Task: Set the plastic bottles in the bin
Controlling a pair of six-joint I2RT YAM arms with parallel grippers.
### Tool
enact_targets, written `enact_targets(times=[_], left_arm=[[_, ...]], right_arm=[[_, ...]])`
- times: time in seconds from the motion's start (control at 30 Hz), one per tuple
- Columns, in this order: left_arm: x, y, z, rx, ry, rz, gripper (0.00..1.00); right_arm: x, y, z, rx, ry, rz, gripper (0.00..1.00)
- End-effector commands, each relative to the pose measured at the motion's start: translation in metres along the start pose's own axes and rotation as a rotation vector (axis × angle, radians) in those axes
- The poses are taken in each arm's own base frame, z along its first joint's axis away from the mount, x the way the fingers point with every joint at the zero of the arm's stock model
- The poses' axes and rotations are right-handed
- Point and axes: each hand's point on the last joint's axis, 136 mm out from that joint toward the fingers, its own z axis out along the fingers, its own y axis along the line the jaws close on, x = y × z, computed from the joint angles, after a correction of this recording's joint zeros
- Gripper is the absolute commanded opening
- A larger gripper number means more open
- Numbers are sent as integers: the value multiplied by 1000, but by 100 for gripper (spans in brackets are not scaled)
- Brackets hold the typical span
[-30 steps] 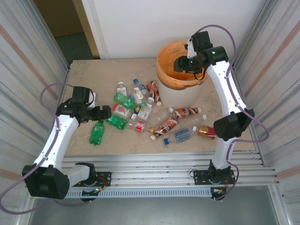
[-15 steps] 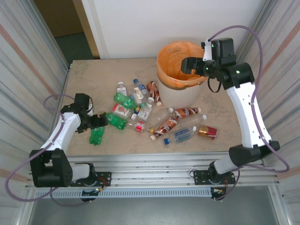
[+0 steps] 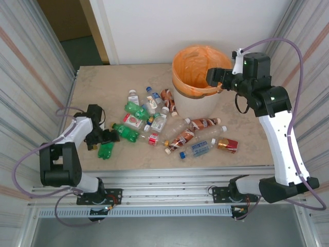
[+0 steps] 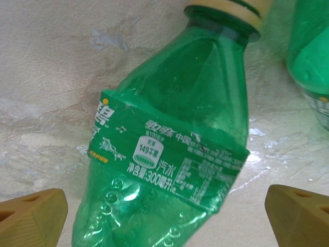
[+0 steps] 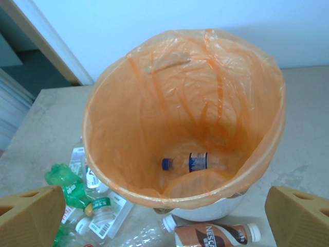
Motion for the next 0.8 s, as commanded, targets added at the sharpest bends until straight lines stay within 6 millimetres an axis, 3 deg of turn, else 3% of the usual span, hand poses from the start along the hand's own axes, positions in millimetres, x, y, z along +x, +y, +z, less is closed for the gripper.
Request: enact_targets(times=[0.0, 0.4, 0.77], left_arm=[[-2, 4, 1, -34, 39, 0, 99], [-7, 16, 24, -81, 114, -28, 77], [-20, 18, 22, -13, 91, -78, 49]], right_arm=[[-13, 2, -14, -5, -68, 20, 98], [-16, 3, -18, -13, -85, 16, 98], [-9, 4, -14, -27, -76, 26, 98]])
